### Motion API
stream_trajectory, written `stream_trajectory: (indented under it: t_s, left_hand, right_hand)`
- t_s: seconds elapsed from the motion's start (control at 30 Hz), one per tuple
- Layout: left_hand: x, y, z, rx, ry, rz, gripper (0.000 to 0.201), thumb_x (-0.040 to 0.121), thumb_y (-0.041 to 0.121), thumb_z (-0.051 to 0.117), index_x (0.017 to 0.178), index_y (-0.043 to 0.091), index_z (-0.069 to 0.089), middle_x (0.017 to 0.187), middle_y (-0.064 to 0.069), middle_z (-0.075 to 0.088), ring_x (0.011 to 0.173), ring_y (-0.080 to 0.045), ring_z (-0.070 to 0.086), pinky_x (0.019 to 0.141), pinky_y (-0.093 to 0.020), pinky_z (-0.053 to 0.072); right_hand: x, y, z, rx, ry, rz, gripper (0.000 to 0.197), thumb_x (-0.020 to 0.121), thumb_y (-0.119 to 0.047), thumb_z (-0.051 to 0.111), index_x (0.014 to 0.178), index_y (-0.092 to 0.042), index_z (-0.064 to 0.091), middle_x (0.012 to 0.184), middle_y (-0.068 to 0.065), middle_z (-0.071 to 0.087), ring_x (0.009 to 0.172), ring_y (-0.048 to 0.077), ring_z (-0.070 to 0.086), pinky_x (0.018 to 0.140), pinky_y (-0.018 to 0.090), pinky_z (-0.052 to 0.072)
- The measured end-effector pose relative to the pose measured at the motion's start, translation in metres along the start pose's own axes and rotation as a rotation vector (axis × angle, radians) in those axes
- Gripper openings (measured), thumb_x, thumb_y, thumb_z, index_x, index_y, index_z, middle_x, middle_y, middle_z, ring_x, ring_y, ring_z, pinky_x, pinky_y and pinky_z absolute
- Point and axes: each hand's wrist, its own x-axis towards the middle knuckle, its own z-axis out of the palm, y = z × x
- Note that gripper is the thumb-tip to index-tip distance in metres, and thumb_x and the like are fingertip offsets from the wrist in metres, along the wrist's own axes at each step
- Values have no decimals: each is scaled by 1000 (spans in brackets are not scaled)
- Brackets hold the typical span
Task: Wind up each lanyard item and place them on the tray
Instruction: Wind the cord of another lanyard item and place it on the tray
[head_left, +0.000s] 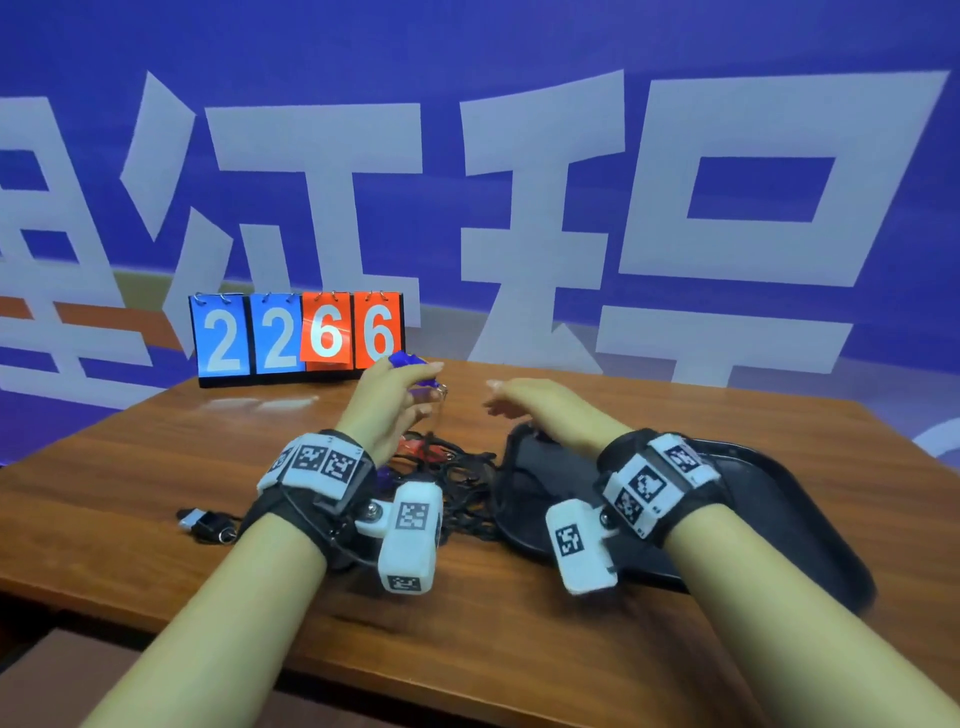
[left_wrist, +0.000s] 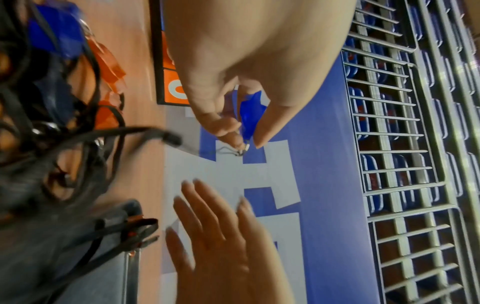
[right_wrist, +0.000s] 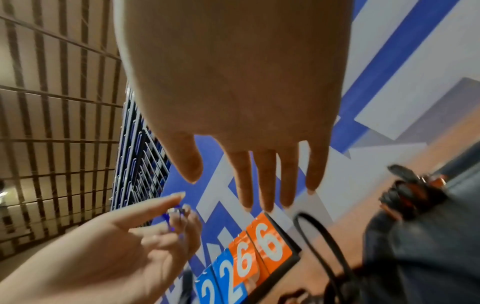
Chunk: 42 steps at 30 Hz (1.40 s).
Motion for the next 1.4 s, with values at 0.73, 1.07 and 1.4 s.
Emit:
stream_trajectory:
  t_s: [0.73,1.07,1.4]
  left_hand:
    - [15,-39,21,1,135,-248,21,104,30,48,90,15,53,73,-2,46,63,-13,45,58,-30,46]
    - [15,-60,29,-25,-21,-250,18,99,25,59,101,9,67,77,-8,59,74,-22,66,75,-35,61]
    - [7,-78,38,9,-84,-149,19,98,15,59,112,3,66,87,-9,77,77,-18,75,71,-25,61]
  right_hand:
    - [-11,38,4,760,-61,33,21,102,-16,46,90,-6,62,60,-1,46,50,12,44,59,25,51]
    - [-9,59,-14,553,277,-131,32,103,-5,39,127,-10,59,88,1,64,50,6,35,44,14,28]
    - [-15,53,-7,430,369,-184,15,93,-9,64,105,-2,70,88,2,76,54,0,53,51,10,38]
